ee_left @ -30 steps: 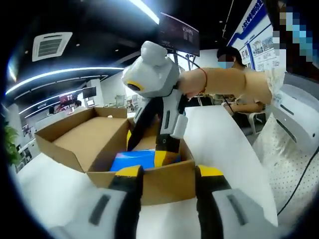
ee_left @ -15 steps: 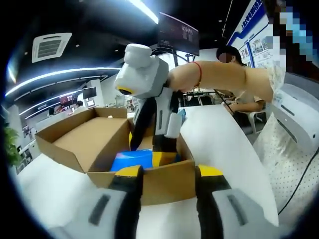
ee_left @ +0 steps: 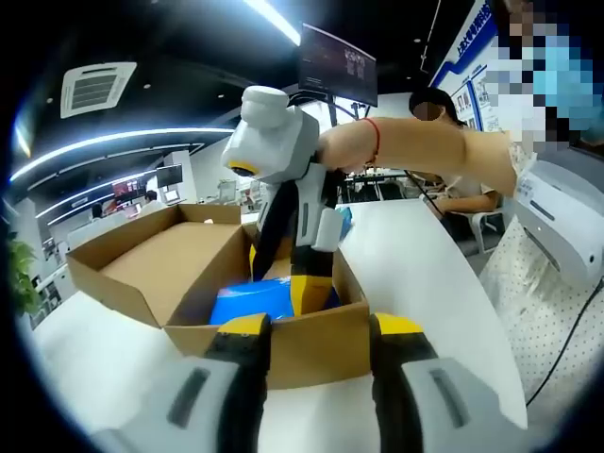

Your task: Operate the shoe box by opening the lid, removing the specified soft item, and placing it in the target area until the item is outside and the box remains undamaged.

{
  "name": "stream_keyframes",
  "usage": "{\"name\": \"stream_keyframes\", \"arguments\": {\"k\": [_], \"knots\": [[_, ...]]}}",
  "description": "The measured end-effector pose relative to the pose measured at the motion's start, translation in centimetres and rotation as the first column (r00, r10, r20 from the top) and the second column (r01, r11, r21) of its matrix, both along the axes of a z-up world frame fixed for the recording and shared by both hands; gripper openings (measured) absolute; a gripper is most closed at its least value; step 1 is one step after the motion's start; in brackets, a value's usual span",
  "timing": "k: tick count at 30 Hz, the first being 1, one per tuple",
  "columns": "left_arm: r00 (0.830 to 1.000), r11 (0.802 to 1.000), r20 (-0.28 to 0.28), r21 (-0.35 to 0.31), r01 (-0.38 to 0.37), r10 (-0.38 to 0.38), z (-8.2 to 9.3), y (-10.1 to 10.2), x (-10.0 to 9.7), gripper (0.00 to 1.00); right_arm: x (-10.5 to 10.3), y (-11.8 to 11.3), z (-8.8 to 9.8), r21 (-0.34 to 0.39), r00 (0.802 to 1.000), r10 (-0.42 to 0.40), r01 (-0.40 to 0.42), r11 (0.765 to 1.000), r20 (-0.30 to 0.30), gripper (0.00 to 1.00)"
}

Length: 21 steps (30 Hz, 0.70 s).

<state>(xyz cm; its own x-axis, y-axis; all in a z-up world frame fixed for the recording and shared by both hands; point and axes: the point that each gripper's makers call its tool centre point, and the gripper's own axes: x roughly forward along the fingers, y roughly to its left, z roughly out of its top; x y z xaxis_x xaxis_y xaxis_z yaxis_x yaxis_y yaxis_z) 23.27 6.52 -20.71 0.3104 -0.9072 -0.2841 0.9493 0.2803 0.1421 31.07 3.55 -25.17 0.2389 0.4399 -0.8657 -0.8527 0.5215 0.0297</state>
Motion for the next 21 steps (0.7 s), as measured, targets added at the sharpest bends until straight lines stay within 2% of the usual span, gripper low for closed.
{"name": "stream_keyframes", "arguments": {"k": [7, 10, 14, 21], "knots": [[1.0, 1.0, 0.001, 0.002, -0.001, 0.001, 0.0, 0.0, 0.0, 0.43, 0.1, -1.2, 0.1, -0.045, 1.0, 0.006, -0.006, 0.999, -0.002, 0.75], [1.0, 1.0, 0.001, 0.002, -0.001, 0.001, 0.0, 0.0, 0.0, 0.43, 0.3, -0.8, 0.3, -0.068, 0.998, 0.052, -0.049, 0.997, 0.036, 0.77], [1.0, 1.0, 0.0, -0.001, 0.0, 0.0, 0.0, 0.0, 0.1, 0.43, -0.4, -0.3, 0.0, -0.108, 0.997, 0.075, -0.075, 0.991, 0.002, 0.77], [1.0, 1.0, 0.001, 0.0, -0.001, 0.001, 0.0, -0.1, 0.0, 0.43, -0.4, 0.7, -0.9, -0.162, 0.993, 0.114, -0.11, 0.981, 0.012, 0.79]]}}
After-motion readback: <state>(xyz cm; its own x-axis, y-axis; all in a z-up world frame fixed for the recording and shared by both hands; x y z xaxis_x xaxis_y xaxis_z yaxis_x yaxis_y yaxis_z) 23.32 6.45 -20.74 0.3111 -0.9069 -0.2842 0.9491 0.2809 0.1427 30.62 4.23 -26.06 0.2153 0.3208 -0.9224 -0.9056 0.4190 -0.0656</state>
